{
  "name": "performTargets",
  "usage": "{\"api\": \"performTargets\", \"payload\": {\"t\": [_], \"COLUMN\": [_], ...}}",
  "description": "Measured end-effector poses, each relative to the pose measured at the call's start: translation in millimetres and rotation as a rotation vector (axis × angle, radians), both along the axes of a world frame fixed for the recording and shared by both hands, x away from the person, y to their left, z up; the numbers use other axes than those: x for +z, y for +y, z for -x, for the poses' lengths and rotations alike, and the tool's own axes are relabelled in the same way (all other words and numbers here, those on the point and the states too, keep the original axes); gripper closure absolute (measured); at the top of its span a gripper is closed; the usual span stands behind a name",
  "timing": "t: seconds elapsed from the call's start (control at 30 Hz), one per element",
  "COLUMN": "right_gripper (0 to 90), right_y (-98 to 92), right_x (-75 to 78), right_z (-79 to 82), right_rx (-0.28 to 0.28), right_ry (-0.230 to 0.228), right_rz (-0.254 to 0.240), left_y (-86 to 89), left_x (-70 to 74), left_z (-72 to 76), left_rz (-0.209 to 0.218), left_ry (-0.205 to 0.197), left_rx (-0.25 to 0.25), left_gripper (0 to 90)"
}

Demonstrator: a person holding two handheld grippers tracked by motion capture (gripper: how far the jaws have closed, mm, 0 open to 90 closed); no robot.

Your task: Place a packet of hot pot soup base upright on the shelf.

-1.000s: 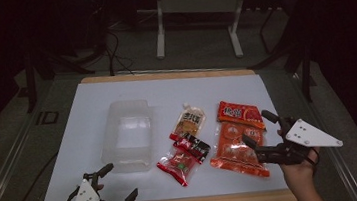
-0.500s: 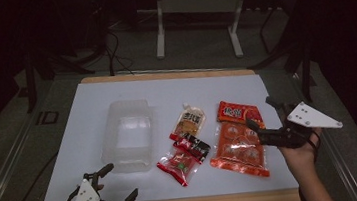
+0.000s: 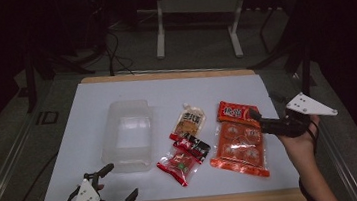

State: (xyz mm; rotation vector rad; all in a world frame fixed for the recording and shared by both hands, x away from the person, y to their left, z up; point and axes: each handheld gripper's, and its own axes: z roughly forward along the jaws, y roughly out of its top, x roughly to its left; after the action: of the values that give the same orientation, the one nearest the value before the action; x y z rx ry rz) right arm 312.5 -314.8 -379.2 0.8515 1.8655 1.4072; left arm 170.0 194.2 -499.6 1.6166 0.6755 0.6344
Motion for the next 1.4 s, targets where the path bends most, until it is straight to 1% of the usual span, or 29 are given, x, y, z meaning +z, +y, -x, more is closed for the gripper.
{"api": "performTargets", "payload": {"t": [0.03,0.17,0.3,0.43,0.57,0.63,0.77,0.83,0.87,1.07,1.23,1.3,1.4], "right_gripper": [9.7,9.7,9.7,9.8,10.0,10.1,10.1,10.6,12.4,13.1,16.8,18.1,19.4], "right_y": [-3.7,-9.6,-14.4,-18.1,-21.5,-22.8,-25.9,-27.2,-28.0,-33.5,-37.7,-39.5,-41.6], "right_x": [-2.9,-9.2,-16.9,-23.7,-29.9,-33.2,-41.5,-47.3,-50.4,-68.9,-82.5,-87.7,-95.7], "right_z": [-5.9,-15.4,-24.5,-33.4,-43.6,-48.6,-59.2,-63.9,-66.4,-79.7,-86.6,-89.2,-92.5], "right_rx": [-0.009,-0.038,-0.05,-0.064,-0.075,-0.081,-0.092,-0.1,-0.099,-0.122,-0.142,-0.14,-0.149], "right_ry": [0.013,0.029,0.047,0.059,0.083,0.097,0.13,0.145,0.157,0.216,0.252,0.274,0.305], "right_rz": [-0.004,0.002,0.003,0.017,0.028,0.024,0.017,0.018,0.017,0.0,0.017,0.012,0.018], "left_y": [0.0,0.1,0.0,-0.4,-0.6,-0.8,-1.1,-1.4,-1.4,-1.3,-2.0,-2.2,-2.5], "left_x": [0.0,-0.2,-0.5,-0.7,-1.2,-1.5,-1.9,-2.3,-2.4,-2.7,-3.2,-3.4,-3.6], "left_z": [0.0,-0.2,-0.5,-0.5,-1.0,-1.2,-1.5,-1.7,-1.8,-2.3,-2.6,-2.9,-3.1], "left_rz": [0.0,-0.001,-0.001,0.0,-0.003,-0.004,-0.005,-0.004,-0.003,-0.008,-0.007,-0.01,-0.009], "left_ry": [0.0,0.001,0.002,0.003,0.007,0.008,0.008,0.01,0.01,0.013,0.016,0.017,0.019], "left_rx": [0.0,0.0,0.0,-0.001,-0.002,-0.002,-0.005,-0.006,-0.006,-0.007,-0.008,-0.01,-0.01], "left_gripper": [0.0,0.0,0.1,0.1,0.1,0.0,0.0,0.0,0.0,0.1,0.0,0.0,0.0]}}
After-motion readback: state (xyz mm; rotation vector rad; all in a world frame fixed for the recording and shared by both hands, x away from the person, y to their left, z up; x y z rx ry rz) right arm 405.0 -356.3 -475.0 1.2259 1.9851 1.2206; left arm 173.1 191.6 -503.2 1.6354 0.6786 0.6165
